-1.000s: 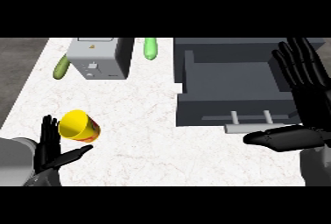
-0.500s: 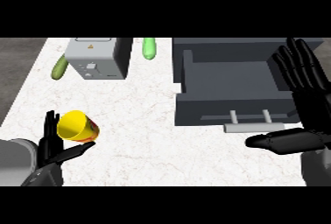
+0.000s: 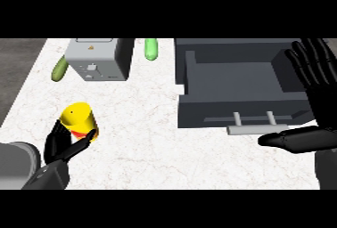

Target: Pick up the cup, place it into the drawer and close the drawer

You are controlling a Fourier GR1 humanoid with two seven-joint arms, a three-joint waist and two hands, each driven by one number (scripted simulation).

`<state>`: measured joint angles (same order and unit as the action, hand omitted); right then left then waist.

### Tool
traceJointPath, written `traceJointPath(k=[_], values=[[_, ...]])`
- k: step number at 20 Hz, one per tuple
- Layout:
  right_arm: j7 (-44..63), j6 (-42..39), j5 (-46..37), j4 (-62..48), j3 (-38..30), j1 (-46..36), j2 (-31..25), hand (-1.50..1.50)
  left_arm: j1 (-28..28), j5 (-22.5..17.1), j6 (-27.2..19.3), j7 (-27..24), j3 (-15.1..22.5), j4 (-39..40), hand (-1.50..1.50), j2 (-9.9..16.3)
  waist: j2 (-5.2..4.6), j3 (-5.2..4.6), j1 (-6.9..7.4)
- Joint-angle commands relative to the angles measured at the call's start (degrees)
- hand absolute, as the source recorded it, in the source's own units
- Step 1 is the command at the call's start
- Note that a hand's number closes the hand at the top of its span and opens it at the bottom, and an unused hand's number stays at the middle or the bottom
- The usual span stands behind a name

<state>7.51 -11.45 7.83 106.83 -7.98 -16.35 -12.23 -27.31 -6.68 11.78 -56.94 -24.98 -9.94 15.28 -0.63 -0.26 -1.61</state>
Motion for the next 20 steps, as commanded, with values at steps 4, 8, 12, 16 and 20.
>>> traceJointPath(k=[4, 8, 12, 16, 20], values=[[-0.5, 0.4, -1.1, 0.9, 0.7, 1.2, 0.5, -1.5, -0.2, 0.7, -13.6, -10.4, -0.9, -3.9, 1.5, -0.8, 0.05, 0.06, -0.08], [0.8, -1.4, 2.1, 0.8, -2.1, 0.9, -1.7, -1.5, -0.4, -0.8, -10.0, -13.5, -2.5, -5.4, 1.5, -1.3, 0.2, 0.07, 0.18], [-0.6, 0.5, 0.3, -1.1, -0.6, -0.1, 0.6, -1.5, -1.3, 1.3, -9.1, -16.2, -0.3, -5.1, 1.5, -5.6, -0.02, 0.04, 0.11], [1.3, 0.5, 1.0, -0.5, -1.0, -1.9, -0.2, -1.5, -4.2, 2.1, -3.4, -14.2, 1.9, -7.6, 1.5, -8.1, 0.19, 0.06, 0.27], [0.0, 1.0, -1.3, -1.1, 0.2, 0.4, 0.7, -1.5, -7.8, 4.2, -1.4, -9.3, 6.0, -11.4, 1.5, -8.7, 0.6, 0.22, 1.07]])
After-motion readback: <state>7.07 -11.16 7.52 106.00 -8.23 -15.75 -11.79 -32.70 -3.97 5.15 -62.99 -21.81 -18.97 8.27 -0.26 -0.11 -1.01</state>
